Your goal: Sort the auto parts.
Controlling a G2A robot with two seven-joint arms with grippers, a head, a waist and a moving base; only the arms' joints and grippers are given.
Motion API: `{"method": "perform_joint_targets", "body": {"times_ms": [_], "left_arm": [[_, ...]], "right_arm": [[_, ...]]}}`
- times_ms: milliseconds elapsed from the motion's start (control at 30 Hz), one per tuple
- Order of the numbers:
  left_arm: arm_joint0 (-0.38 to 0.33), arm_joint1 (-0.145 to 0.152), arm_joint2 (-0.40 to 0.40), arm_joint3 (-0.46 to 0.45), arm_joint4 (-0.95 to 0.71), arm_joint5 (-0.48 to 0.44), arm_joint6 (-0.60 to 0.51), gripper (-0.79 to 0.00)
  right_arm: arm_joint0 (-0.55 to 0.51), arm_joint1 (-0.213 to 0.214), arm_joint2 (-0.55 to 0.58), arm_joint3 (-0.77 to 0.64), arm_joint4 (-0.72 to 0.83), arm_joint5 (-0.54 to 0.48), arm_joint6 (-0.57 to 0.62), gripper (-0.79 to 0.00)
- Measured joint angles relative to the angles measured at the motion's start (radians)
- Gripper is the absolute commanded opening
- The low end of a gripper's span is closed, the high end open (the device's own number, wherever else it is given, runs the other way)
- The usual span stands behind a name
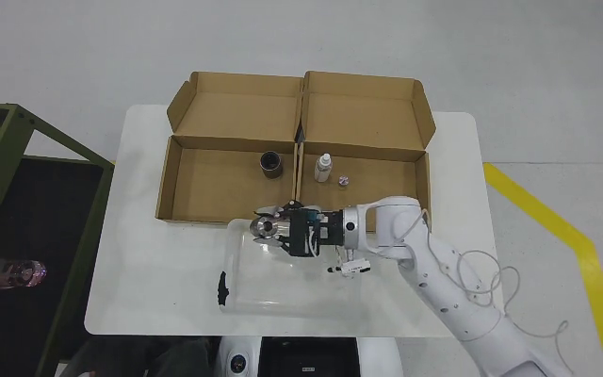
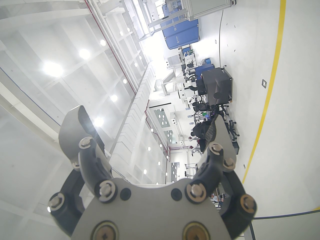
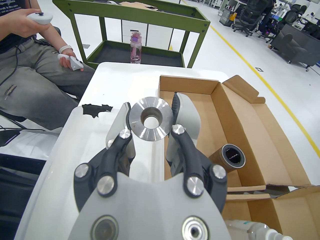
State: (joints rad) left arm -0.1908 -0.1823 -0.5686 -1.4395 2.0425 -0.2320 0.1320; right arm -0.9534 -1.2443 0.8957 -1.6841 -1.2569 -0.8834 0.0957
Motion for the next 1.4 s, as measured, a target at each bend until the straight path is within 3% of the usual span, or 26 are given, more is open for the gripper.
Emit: {"method": "perform_joint_targets", "body": {"times_ms": [833, 1400], "left_arm": [[0.000, 0.000, 0.000, 0.000, 0.000, 0.000, 0.000, 0.000], [0.000, 0.000, 0.000, 0.000, 0.000, 0.000, 0.000, 0.000]], "right_arm": [[0.231, -0.086, -0.145, 0.312, 0.058, 0.189, 0.081, -0.785], [0.340, -0.154, -0.251, 0.498, 0.011, 0.216, 0.127, -0.785]]}}
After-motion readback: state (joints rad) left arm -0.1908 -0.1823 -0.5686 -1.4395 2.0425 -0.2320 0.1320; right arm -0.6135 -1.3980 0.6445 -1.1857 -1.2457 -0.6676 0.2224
